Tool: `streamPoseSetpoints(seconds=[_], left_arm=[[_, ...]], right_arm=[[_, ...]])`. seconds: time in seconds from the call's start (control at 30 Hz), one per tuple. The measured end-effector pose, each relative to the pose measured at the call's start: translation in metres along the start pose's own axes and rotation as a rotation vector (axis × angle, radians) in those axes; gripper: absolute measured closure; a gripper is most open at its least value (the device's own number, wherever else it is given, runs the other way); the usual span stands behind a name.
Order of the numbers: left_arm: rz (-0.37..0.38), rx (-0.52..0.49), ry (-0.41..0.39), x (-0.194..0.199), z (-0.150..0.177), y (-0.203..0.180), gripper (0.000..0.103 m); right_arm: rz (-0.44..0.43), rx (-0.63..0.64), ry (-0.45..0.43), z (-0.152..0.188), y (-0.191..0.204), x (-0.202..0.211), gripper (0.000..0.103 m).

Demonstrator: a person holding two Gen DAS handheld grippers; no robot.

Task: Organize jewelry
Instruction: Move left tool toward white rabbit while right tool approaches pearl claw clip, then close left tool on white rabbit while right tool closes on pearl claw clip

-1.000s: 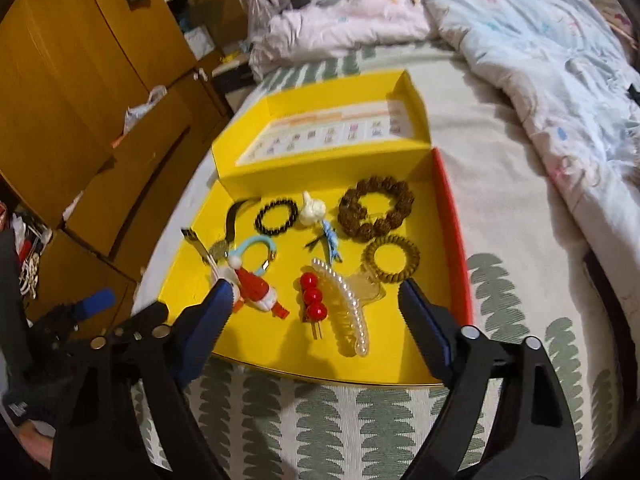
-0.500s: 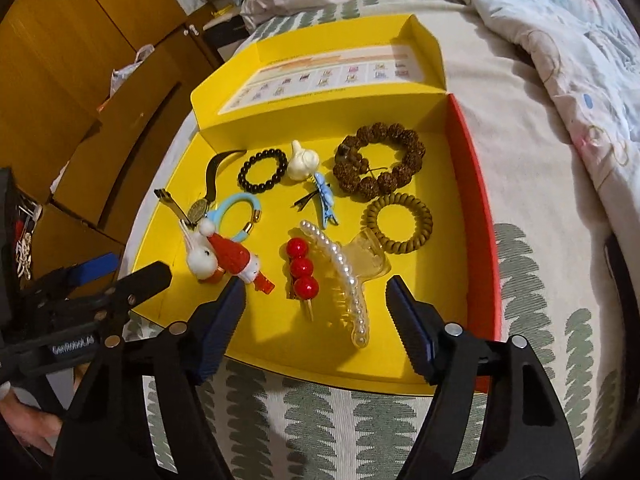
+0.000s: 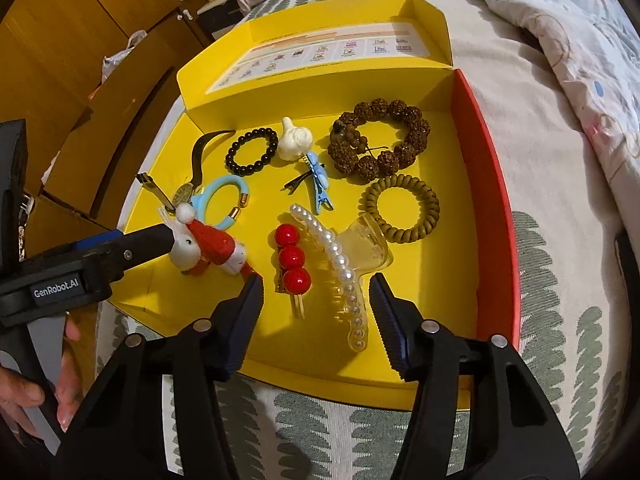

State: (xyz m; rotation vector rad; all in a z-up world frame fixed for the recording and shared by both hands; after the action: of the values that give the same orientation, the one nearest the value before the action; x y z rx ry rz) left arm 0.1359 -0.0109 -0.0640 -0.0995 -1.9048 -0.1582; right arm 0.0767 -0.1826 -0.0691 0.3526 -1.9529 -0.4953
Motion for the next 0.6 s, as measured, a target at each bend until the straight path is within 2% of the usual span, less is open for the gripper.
streamPoseSetpoints(seconds=[0.1, 0.23, 0.3, 0.37, 0.43, 0.5, 0.6], left_arm=[[0.027, 0.011, 0.019, -0.003, 0.000, 0.002, 0.006], [0.063, 0.021, 0.003, 0.004, -0.002, 0.003, 0.006], [0.101, 0.028, -0.004, 0.008, -0.003, 0.003, 0.006], [0.108, 0.023, -0.010, 0.011, -0.006, 0.001, 0.006], [0.101, 0.021, -0.015, 0.011, -0.009, -0.002, 0.011], [0.096, 0.019, 0.003, 0.005, -0.012, -0.003, 0.028], [0.098, 0.035, 0.046, -0.007, -0.011, 0.001, 0.039]], right_arm=[[0.002, -0.008, -0.010, -0.001, -0.002, 0.000, 0.046], [0.010, -0.004, -0.011, -0.001, 0.000, -0.001, 0.046], [0.020, -0.003, -0.011, 0.000, -0.001, -0.003, 0.049], [0.024, -0.006, -0.007, 0.000, -0.002, -0.005, 0.053], [0.031, -0.004, -0.002, 0.000, -0.002, -0.007, 0.055], [0.036, -0.004, -0.002, 0.000, -0.003, -0.009, 0.058], [0.042, -0.005, -0.001, -0.001, -0.004, -0.011, 0.058]])
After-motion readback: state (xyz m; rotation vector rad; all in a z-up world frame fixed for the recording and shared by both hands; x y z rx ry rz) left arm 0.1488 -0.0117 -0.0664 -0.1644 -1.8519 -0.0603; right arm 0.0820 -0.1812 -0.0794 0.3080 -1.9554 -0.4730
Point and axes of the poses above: each gripper's, at about its wrist camera, not at the fingertips, and x roughly against the way its jaws point, y to its left, z to its underside, the point moved 2 cm from there along -x, roughly the way its jaws point, and after that the axes turned 14 degrees about -z, right-handed, at the moved point
